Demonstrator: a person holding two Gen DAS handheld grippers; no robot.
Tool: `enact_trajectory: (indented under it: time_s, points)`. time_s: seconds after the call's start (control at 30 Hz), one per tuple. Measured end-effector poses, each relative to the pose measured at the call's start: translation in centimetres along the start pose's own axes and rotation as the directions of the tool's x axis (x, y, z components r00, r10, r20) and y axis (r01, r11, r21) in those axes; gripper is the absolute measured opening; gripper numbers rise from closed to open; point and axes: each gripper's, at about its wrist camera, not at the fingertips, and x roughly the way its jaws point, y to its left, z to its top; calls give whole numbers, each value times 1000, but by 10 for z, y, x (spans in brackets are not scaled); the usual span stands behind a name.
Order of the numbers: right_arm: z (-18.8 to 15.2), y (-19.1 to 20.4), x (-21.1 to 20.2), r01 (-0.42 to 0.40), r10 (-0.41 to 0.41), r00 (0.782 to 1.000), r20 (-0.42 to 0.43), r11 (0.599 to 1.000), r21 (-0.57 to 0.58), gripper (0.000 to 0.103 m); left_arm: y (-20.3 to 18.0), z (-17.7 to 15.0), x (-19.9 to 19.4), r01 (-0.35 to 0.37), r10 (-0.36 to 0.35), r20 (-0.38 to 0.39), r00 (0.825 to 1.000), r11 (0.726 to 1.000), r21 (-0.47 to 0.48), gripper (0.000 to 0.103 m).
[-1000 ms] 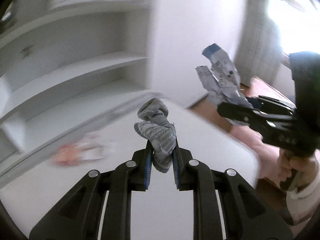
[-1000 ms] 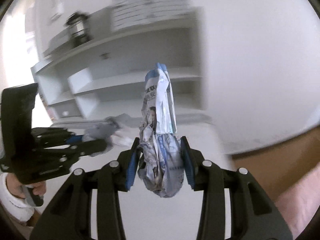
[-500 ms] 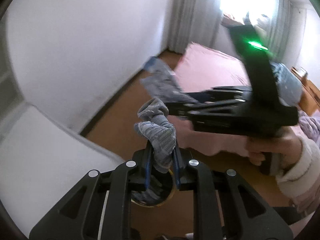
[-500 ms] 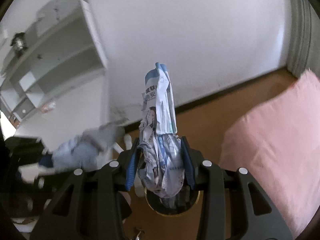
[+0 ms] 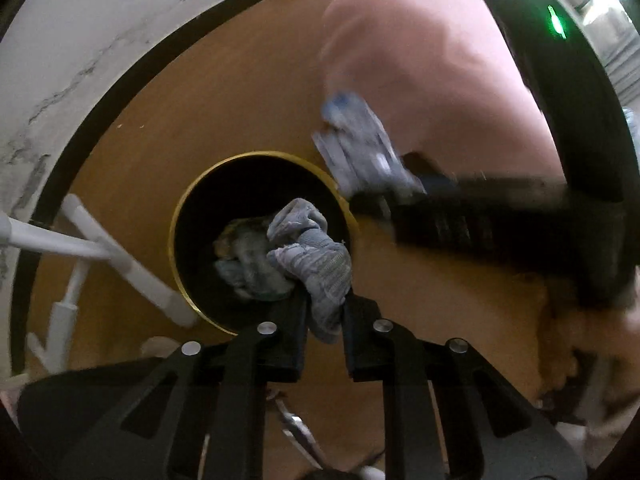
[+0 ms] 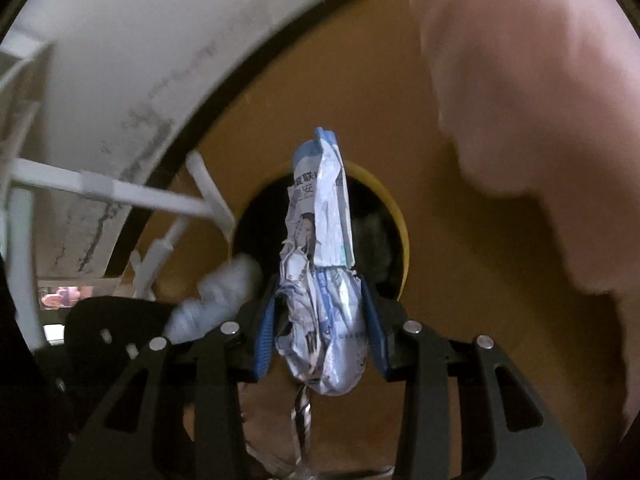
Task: Collect trash
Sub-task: 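Carry the bag and sock over the black bin, then open both tools to drop the bag and sock into the bin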
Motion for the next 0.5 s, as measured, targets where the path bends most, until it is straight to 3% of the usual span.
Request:
enact_trajectory:
  time_s: [0.13,0.17,0.37,0.4,0.43,0.5]
  points:
    - [-3,-2,34,-10,13,997,-77,1000,28,39,25,9,32,-3,-2,-79,997,998,-67,14]
    - [-3,-5,39,-14,17,996,-86,999,38,39,15,8,42,0,-7,-89,996,997,-74,14]
    - [7,-12,46,-41,50,994,-95,994,97,41,25,8,68,31,-46,-105,993,990,-135,15]
    - [7,-13,46,-56,67,994,-91,992,112,54,27,9,68,23,-35,-94,995,991,-136,24]
    - [8,-16,47,-69,81,993,-90,989,129,77,35,6,71,23,-35,-87,996,990,-136,57]
    - [11,-22,41,-69,80,995,-65,986,154,91,13,11,53,-5,-1,-43,999,990,-138,97]
